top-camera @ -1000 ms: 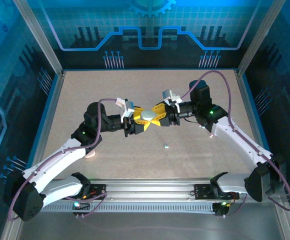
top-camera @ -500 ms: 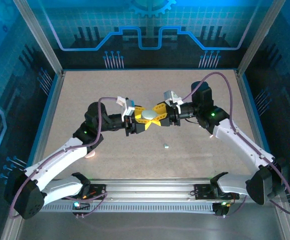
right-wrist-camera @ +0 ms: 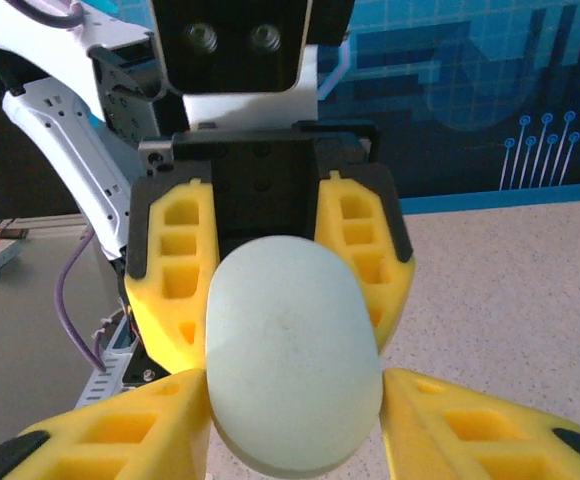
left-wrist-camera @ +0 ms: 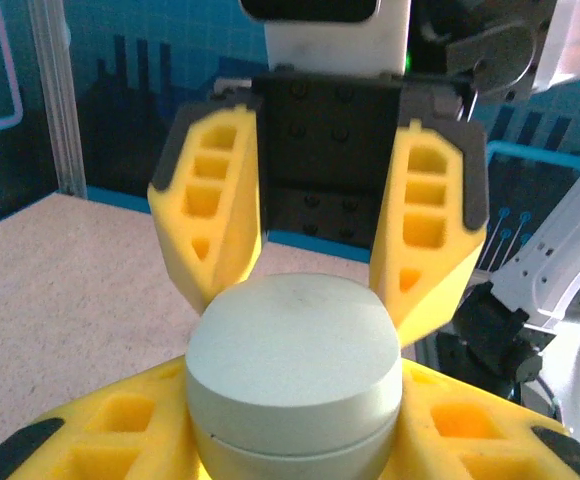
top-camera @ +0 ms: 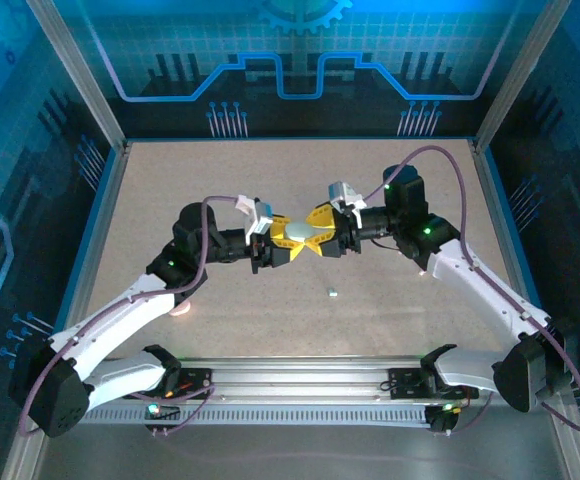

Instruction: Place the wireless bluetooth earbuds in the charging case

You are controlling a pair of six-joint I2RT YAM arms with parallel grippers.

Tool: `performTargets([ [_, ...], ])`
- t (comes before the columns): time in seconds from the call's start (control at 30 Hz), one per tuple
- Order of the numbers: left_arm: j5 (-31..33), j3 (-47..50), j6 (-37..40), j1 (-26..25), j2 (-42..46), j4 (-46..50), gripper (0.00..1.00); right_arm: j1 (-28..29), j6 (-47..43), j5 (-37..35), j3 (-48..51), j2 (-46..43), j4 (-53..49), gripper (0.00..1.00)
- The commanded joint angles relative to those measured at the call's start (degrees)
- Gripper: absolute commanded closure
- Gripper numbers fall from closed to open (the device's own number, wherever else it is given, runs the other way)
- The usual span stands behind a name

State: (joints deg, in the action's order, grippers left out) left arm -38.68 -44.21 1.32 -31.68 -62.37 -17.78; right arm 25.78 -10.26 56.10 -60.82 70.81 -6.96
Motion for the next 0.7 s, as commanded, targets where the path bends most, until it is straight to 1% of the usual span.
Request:
performTargets([
  [0.0, -1.9, -1.7, 4.7, -0.6, 0.2, 5.7, 0.7, -1.8, 2.5, -4.0, -2.4, -0.7, 0.7, 0.51],
  [0.1, -2.0, -1.7, 4.7, -0.6, 0.0, 5.5, 0.7, -2.1, 3.9, -5.0, -2.1, -0.5, 1.5, 0.49],
  [0.27, -2.8, -1.9, 3.4, -0.6, -0.5, 3.5, 0.69, -1.9, 2.5, -8.9, -2.3, 0.4, -0.3, 0.49],
  [0.37, -3.0, -1.5, 2.8, -0.6, -0.6, 2.8, 0.69, -1.3, 0.9, -11.0, -2.0, 0.4, -0.9, 0.52],
  [0.47, -3.3, -1.3, 1.9, -0.7, -0.7, 1.8, 0.69, 0.4, -2.9, -13.4, -3.0, 0.8, -3.9, 0.56],
  [0.67, -3.6, -1.3, 0.7, -0.7, -1.3, 0.3, 0.68, 2.0, -6.7, -12.2, -4.8, 2.4, -7.2, 0.62],
])
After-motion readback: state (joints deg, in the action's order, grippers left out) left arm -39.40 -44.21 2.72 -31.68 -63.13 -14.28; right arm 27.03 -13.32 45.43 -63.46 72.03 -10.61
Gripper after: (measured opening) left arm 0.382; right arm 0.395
